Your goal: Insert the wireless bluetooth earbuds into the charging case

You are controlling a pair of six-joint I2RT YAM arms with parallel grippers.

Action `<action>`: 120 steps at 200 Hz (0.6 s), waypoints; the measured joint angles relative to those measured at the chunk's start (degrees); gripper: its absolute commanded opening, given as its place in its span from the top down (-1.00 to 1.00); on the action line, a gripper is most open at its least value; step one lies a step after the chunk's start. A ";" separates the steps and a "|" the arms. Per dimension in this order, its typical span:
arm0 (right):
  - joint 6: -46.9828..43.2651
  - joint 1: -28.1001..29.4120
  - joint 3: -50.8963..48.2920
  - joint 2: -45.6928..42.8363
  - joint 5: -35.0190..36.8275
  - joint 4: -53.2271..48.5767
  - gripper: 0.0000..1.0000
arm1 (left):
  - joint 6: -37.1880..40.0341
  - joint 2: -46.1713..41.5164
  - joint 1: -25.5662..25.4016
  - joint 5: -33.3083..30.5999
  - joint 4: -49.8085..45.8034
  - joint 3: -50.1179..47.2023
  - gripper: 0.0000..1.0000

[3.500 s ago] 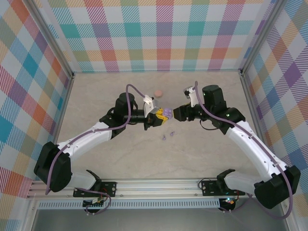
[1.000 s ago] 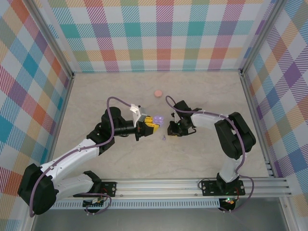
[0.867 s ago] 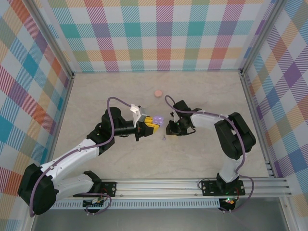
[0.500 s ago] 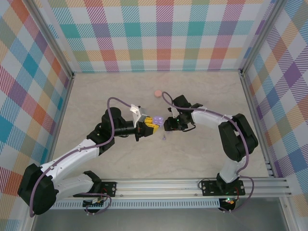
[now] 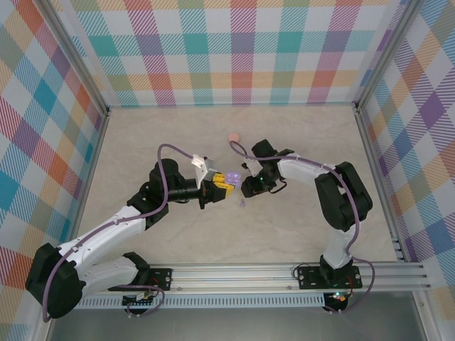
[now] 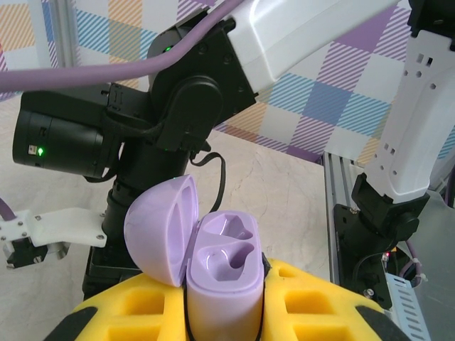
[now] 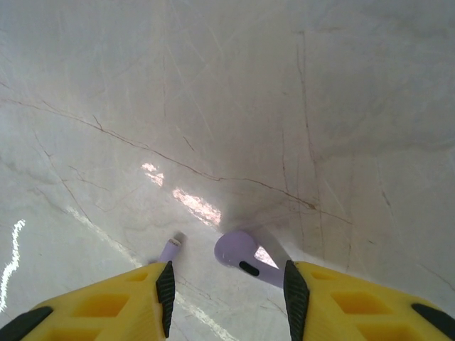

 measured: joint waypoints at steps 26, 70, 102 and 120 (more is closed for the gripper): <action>-0.87 0.00 0.20 1.11 -0.09 -0.39 0.19 | 0.00 -0.02 0.00 0.00 -0.13 0.00 0.58; -1.01 0.00 0.31 1.77 1.03 -0.35 0.30 | 0.00 -0.02 0.00 0.02 -0.15 0.00 0.58; -0.44 0.00 0.31 1.86 1.79 -0.33 0.43 | 0.02 -0.02 0.00 0.02 -0.22 0.00 0.58; 0.52 0.00 0.31 1.86 2.93 -0.31 0.54 | 0.02 -0.02 0.00 0.00 -0.44 0.00 0.58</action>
